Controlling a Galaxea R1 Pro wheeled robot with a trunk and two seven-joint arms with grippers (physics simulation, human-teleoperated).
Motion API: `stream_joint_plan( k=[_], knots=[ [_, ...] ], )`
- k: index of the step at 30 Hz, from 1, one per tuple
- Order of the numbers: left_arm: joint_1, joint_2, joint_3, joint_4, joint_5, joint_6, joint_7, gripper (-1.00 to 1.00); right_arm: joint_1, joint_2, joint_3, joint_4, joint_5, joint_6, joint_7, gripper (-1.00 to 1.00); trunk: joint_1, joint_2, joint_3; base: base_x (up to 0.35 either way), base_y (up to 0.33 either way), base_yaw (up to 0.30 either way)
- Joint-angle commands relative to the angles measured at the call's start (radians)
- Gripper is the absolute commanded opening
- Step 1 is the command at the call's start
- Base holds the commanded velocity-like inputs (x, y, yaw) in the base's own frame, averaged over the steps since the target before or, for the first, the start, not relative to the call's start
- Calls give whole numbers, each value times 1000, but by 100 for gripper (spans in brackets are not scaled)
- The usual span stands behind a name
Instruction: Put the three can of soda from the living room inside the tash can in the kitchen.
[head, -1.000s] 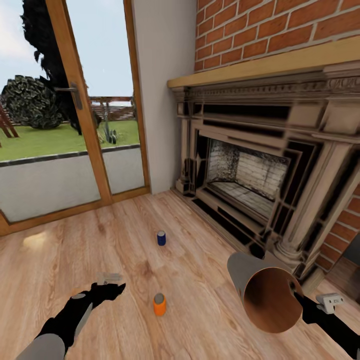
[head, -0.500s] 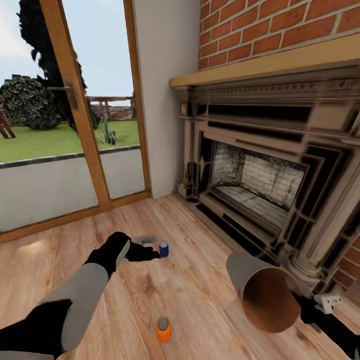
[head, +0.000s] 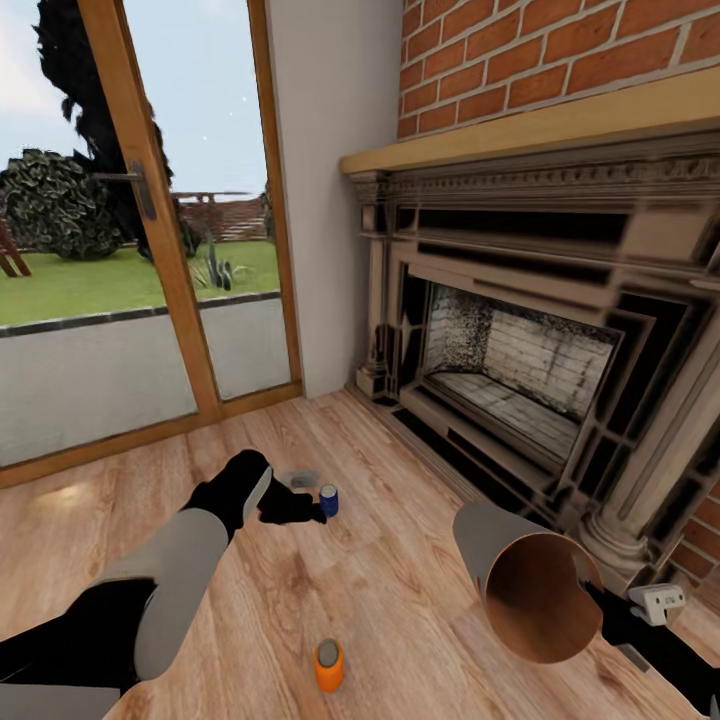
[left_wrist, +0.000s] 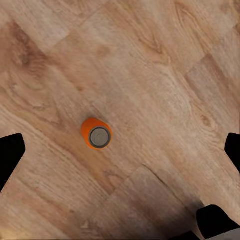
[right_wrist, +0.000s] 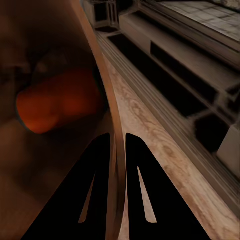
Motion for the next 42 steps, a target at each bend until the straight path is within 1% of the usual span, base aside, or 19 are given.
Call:
stream_joint_plan(
  k=[1,4,8,11,12,13,16,17,21,23,25,27,30,31,32,35,37,41,42],
  knots=[
    [1,-1,0,7,1,-12,14,100,-1,0,0,-2,-10,3,7,-100,0,0,0,0,0,0],
    [2,-3,0,16,3,-27,41,100,-1,-1,1,-7,-10,8,6,-100,0,0,0,0,0,0],
    [2,-2,1,18,2,-29,51,100,-2,0,1,-34,-10,17,5,-100,0,0,0,0,0,0],
    [2,-1,1,19,1,-31,54,100,-2,0,2,-76,-10,52,5,-100,0,0,0,0,0,0],
    [2,-1,1,19,1,-31,54,100,-2,0,9,-96,-10,92,5,-100,0,0,0,0,0,0],
    [2,-2,0,19,1,-31,54,100,-2,0,12,-106,-10,107,5,-100,0,0,0,0,0,0],
    [1,-5,0,21,0,-31,55,100,-2,0,26,-178,-10,197,6,-100,11,-21,-9,0,0,0],
    [1,-5,0,22,0,-31,55,100,-2,-1,28,-189,-10,212,6,-100,15,-28,-12,0,0,0],
    [1,-6,-1,56,-1,-32,51,100,-3,-4,34,-271,-12,340,11,-100,31,-56,-25,0,0,0],
    [1,-6,-1,62,-1,-32,50,100,-3,-5,35,-292,-12,377,12,-100,38,-70,-31,0,0,0],
    [1,-8,-1,69,0,-33,50,100,-3,-8,45,-338,-13,442,14,-100,46,-84,-37,0,0,0],
    [0,-12,-2,76,0,-33,49,100,-3,-9,69,-404,-13,529,15,-100,54,-98,-44,0,0,0],
    [1,-14,-3,79,0,-33,49,100,-2,-7,99,-473,-13,612,16,-100,65,-119,-53,0,0,0],
    [1,-16,-3,80,-1,-33,49,100,-2,-5,127,-517,-13,661,17,-100,69,-126,-56,0,0,0],
    [1,-16,-3,81,-1,-33,49,100,-2,-5,139,-532,-13,677,17,-100,73,-133,-59,0,0,0],
    [0,-18,-3,82,-1,-35,49,100,-2,-3,213,-610,-12,798,17,-100,84,-154,-69,0,0,0],
    [0,-19,-3,82,-2,-35,50,100,-2,-2,247,-641,-12,844,17,-100,92,-168,-75,0,0,0],
    [0,-20,-4,90,-4,-34,50,100,-3,-2,304,-673,-10,891,15,-100,107,-196,-88,0,0,0],
    [0,-20,-4,97,-4,-33,50,100,-4,-3,321,-683,-10,922,15,-100,111,-203,-91,0,0,0]
  ],
)
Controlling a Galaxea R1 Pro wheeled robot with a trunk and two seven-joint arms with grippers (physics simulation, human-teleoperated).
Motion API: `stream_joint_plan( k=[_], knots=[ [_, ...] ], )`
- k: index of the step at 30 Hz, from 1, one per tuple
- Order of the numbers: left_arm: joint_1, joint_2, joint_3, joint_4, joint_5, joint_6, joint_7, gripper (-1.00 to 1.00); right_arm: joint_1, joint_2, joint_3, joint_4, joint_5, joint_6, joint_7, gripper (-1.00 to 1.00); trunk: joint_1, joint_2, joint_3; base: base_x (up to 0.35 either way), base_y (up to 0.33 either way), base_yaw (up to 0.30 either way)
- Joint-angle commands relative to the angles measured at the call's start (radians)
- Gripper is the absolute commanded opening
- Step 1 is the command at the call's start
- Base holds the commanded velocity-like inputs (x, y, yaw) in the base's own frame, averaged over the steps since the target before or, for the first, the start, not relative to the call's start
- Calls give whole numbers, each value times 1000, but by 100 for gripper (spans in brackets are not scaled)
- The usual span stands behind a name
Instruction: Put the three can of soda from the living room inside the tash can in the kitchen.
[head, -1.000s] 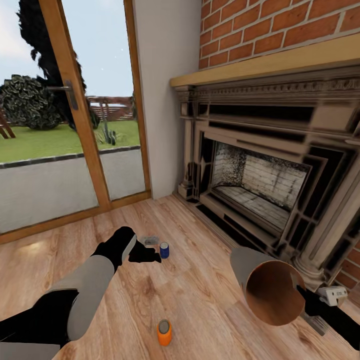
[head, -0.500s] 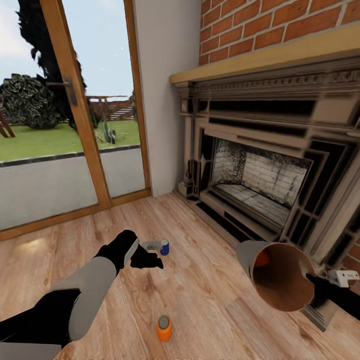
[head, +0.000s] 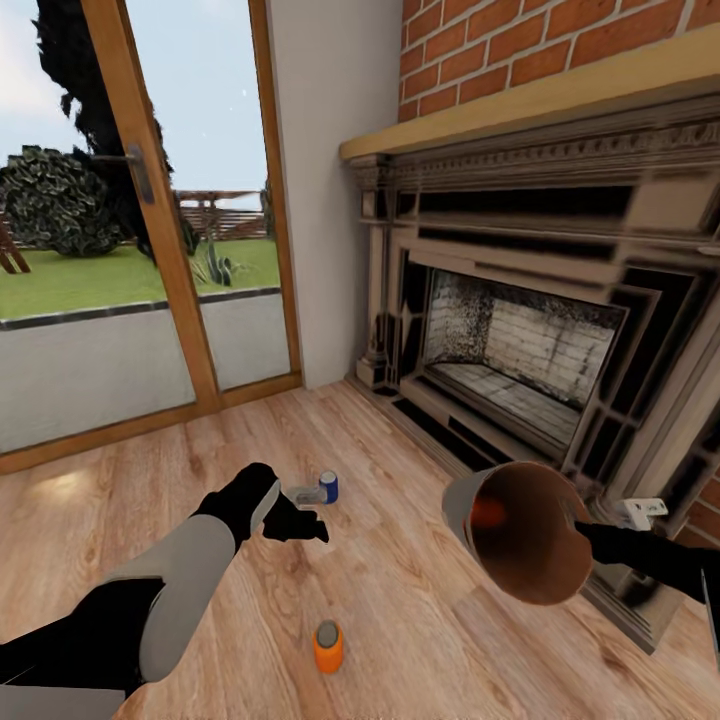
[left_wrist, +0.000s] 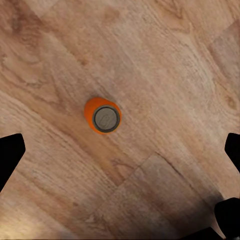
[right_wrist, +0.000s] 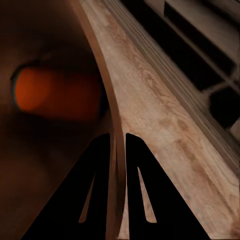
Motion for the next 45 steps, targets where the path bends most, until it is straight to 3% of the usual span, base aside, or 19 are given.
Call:
stream_joint_plan(
  k=[1,6,9,13,17,23,32,41,45],
  knots=[
    [0,0,0,3,0,0,0,100,-2,-2,6,-7,-18,20,4,-100,4,-7,-3,0,0,0],
    [0,-2,0,16,0,0,0,100,-11,-15,30,-39,-16,98,4,-100,23,-42,-19,0,0,0],
    [0,-3,0,17,0,1,-1,100,-14,-25,35,-79,-14,194,5,-100,34,-63,-28,0,0,0],
    [0,-4,0,18,0,0,-2,100,-32,-100,83,-94,-16,258,7,-100,50,-91,-41,0,0,0],
    [0,-5,0,17,0,-2,-3,100,-58,-136,101,-97,-16,289,7,-100,52,-92,-56,0,0,0],
    [0,-5,0,17,0,-32,0,100,-66,-162,106,-98,-16,316,7,-100,54,-94,-79,0,0,0],
    [0,-5,0,17,0,-42,0,100,-68,-167,107,-97,-18,328,7,-100,58,-96,-114,0,0,0],
    [-1,-5,1,13,3,-93,-9,100,-115,-218,158,-106,104,305,14,-100,58,-96,-114,0,0,0],
    [-1,-5,1,13,3,-107,-9,100,-116,-220,166,-106,148,302,14,-100,58,-96,-114,0,0,0]
  ],
)
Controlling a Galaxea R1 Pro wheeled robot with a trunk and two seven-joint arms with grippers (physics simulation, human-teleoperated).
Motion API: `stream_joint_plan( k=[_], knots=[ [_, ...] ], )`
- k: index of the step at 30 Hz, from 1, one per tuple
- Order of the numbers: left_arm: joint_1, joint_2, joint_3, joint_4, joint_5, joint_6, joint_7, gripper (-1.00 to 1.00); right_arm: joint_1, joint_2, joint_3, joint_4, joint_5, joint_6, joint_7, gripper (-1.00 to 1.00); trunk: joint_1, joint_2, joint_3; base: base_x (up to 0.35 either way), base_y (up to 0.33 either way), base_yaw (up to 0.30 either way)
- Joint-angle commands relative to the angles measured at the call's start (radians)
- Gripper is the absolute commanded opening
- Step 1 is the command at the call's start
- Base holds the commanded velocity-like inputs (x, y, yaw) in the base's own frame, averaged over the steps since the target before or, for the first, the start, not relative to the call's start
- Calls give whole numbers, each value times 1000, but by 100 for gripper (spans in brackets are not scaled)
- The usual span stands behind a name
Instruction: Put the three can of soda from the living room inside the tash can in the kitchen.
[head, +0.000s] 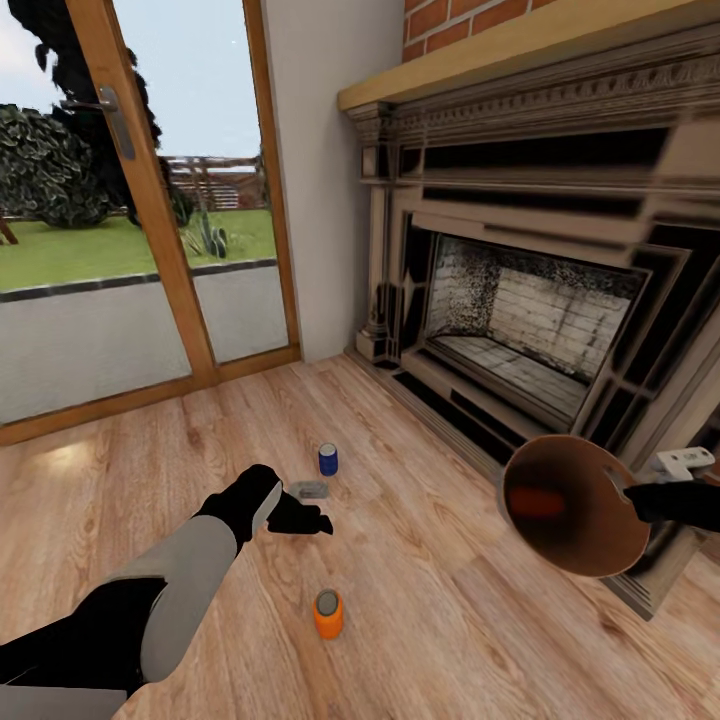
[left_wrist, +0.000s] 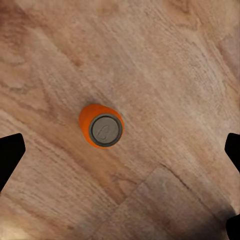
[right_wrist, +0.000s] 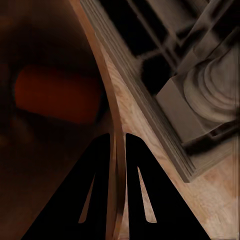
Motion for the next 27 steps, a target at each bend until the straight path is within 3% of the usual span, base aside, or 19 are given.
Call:
stream_joint_plan(
  k=[1,7,15,16,27],
  knots=[
    [0,0,0,0,0,0,0,100,-1,0,0,0,-6,6,4,-100,0,0,0,0,0,0],
    [0,0,0,0,0,0,0,100,-1,0,0,0,35,18,4,-100,0,0,0,0,0,0],
    [8,10,-1,-28,1,3,-7,100,52,45,-43,12,91,18,-14,-100,0,0,4,-18,171,-144],
    [8,10,-2,-29,1,3,-7,100,73,66,-108,12,-164,17,-14,-100,0,0,4,-82,269,-225],
    [8,11,-5,-30,0,2,-7,100,76,73,-110,13,-164,15,-12,-100,0,0,13,-91,282,-229]
  ],
)
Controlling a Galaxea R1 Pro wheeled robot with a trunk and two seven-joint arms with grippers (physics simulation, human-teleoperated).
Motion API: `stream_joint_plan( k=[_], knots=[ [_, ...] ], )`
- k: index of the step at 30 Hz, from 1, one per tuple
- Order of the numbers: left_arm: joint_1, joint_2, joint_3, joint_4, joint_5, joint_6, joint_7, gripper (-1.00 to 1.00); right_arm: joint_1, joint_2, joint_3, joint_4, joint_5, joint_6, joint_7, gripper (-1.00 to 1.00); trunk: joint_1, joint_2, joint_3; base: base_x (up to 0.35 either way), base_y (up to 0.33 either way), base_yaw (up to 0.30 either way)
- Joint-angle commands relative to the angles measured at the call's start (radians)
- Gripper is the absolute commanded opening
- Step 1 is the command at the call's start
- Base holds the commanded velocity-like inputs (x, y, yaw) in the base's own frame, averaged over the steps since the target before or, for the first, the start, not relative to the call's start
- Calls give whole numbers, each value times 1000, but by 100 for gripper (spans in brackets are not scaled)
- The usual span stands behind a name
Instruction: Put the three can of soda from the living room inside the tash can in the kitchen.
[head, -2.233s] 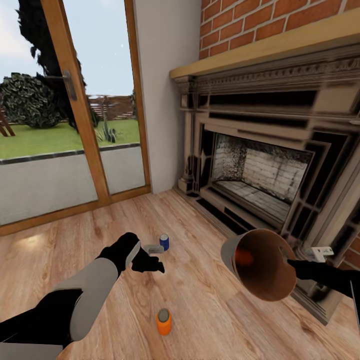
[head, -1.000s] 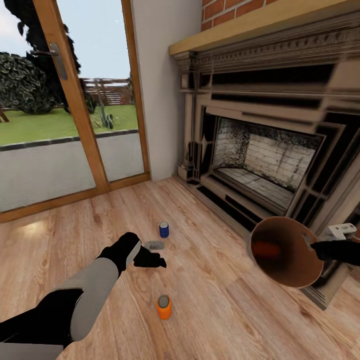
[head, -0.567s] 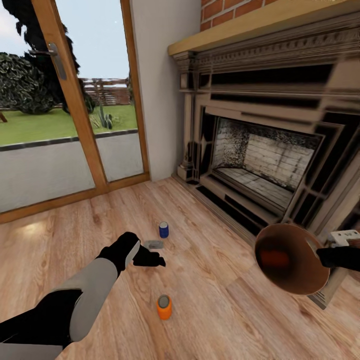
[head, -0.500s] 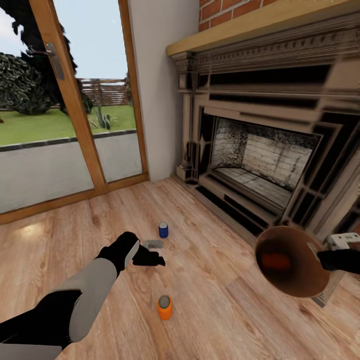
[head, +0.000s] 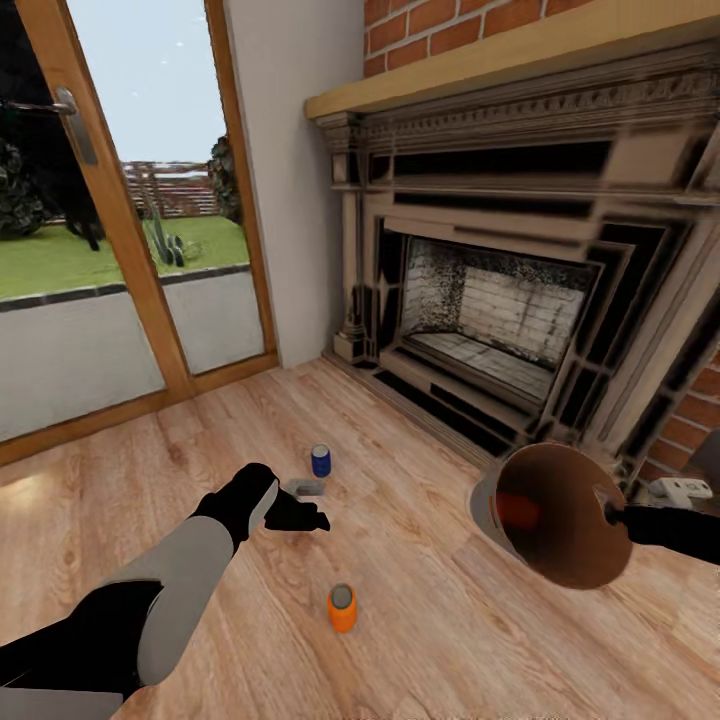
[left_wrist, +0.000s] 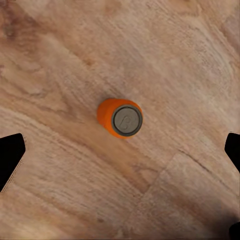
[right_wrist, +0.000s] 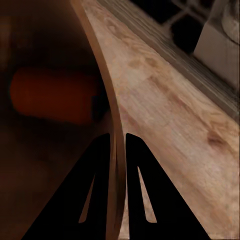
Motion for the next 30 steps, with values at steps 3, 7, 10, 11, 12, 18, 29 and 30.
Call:
stream_joint_plan(
  k=[3,7,10,11,12,18,29,30],
  knots=[
    [0,0,0,0,0,0,0,100,0,0,-1,0,4,-4,5,-100,0,0,3,-26,296,-229],
    [0,0,0,0,0,-1,0,100,1,0,1,0,4,-4,5,-100,0,0,6,-7,299,-227],
    [0,-1,0,0,0,-1,0,100,9,0,2,0,4,-4,5,-100,0,0,9,-2,300,-224],
    [0,-1,0,0,0,-1,0,100,9,0,2,0,4,-4,5,-100,0,0,10,-1,301,-222],
    [0,-1,0,0,0,-1,0,100,10,0,1,0,4,-4,5,-100,0,0,10,0,301,-222],
    [0,-1,0,0,0,-1,0,100,12,0,1,1,4,-4,5,-100,0,0,15,0,301,-211],
    [0,-1,0,-1,0,-10,-1,100,15,1,0,3,1,-6,10,-100,0,0,16,30,138,-34],
    [0,-1,0,-1,0,-12,-1,100,15,1,0,3,1,-6,10,-100,0,0,16,171,145,-1]
  ],
)
